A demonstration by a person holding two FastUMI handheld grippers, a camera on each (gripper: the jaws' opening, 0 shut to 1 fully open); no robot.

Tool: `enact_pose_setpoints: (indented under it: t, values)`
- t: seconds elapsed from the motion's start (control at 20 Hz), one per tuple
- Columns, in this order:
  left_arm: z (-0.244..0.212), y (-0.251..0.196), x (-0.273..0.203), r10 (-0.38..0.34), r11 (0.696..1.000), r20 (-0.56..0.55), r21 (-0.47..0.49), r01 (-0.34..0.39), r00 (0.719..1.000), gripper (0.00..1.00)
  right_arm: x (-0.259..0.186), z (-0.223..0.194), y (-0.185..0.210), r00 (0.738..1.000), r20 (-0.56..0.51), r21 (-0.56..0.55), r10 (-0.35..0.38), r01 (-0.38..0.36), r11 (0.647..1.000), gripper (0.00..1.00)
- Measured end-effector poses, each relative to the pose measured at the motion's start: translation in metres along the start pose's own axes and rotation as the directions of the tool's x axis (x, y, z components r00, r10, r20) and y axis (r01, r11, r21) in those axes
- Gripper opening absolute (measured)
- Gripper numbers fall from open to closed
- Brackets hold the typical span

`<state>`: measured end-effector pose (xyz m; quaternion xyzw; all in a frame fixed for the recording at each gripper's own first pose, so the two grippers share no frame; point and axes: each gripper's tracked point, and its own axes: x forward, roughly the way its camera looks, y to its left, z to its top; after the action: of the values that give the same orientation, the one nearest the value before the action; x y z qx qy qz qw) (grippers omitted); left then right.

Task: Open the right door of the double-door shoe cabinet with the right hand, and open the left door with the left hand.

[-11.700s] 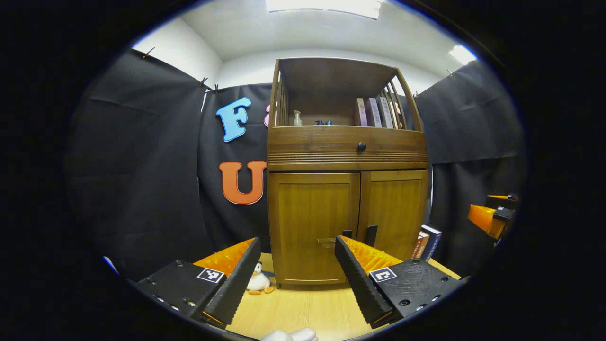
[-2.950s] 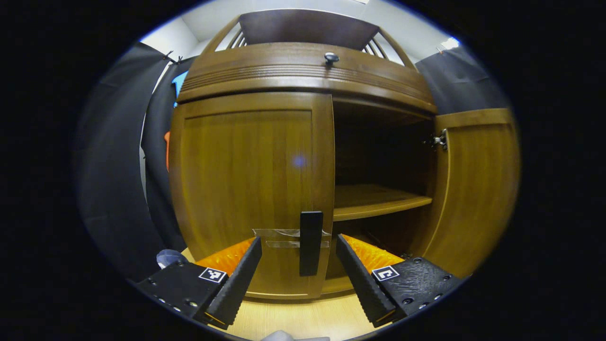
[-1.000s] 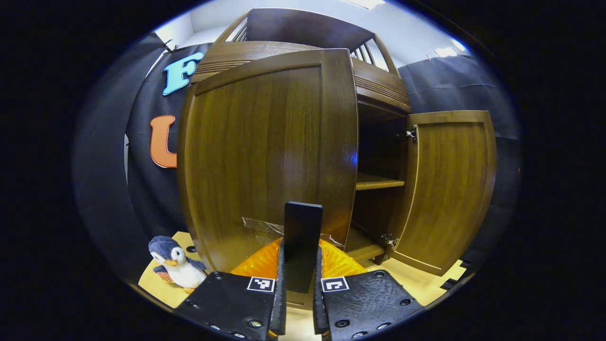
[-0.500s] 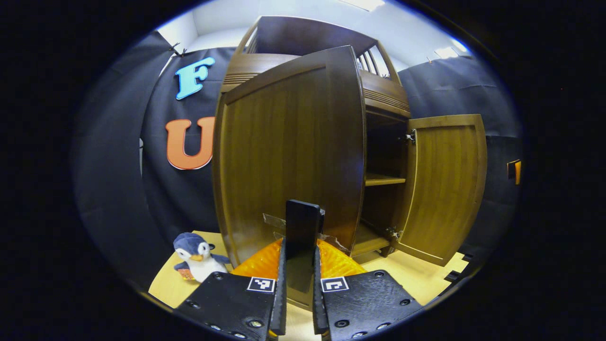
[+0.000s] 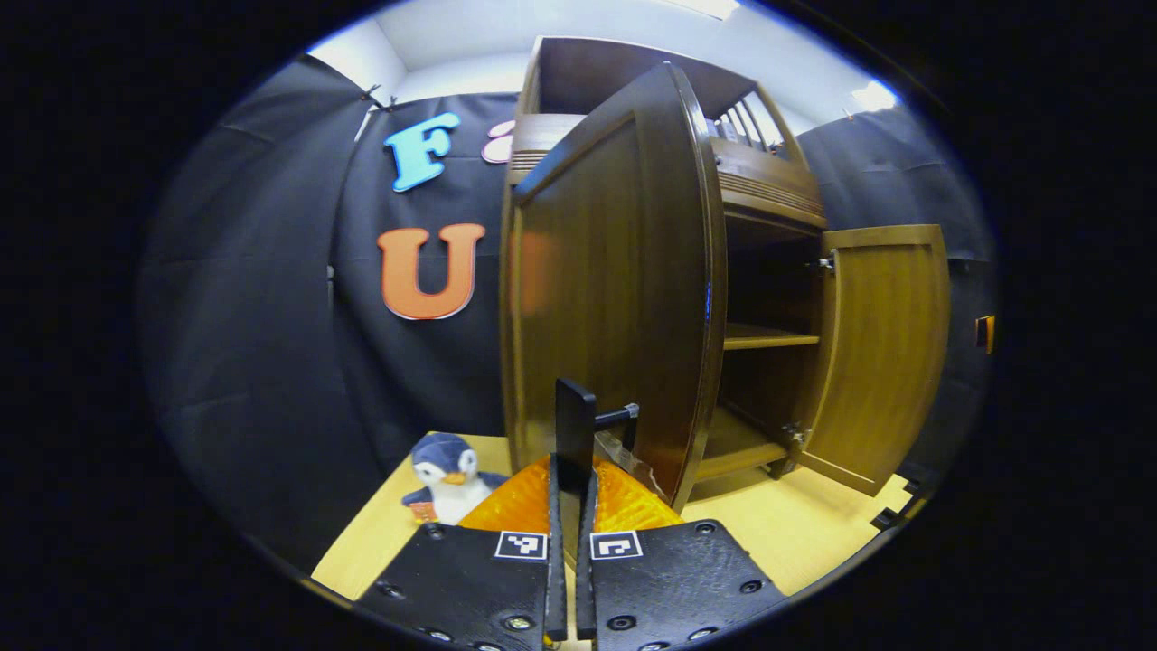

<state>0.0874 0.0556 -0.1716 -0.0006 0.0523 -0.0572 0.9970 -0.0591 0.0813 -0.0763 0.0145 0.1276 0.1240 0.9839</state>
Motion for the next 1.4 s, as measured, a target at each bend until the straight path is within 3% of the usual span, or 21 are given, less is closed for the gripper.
enact_pose_setpoints:
  t: [0.3, 0.95, 1.3, 1.4]
  values:
    - [0.001, 0.053, -0.011, 0.073, 0.997, -0.002, -0.034, -0.073, 0.997, 0.0, -0.001, 0.0, 0.006, 1.0, 0.004, 0.006, 0.019, -0.019, 1.0, 0.99]
    - [0.001, 0.091, -0.007, -0.078, 0.997, 0.011, -0.01, 0.078, 0.997, 0.0, -0.003, 0.006, 0.004, 1.0, 0.01, 0.001, 0.013, -0.013, 1.0, 0.99]
    - [0.0, 0.102, -0.004, -0.22, 0.976, -0.031, -0.013, 0.219, 0.975, 0.01, -0.002, 0.006, 0.005, 1.0, 0.001, -0.01, 0.022, -0.022, 1.0, 0.99]
    - [-0.001, 0.106, -0.007, -0.217, 0.976, -0.041, -0.016, 0.216, 0.975, 0.04, 0.0, 0.006, 0.006, 1.0, -0.006, -0.017, 0.023, -0.023, 1.0, 0.99]
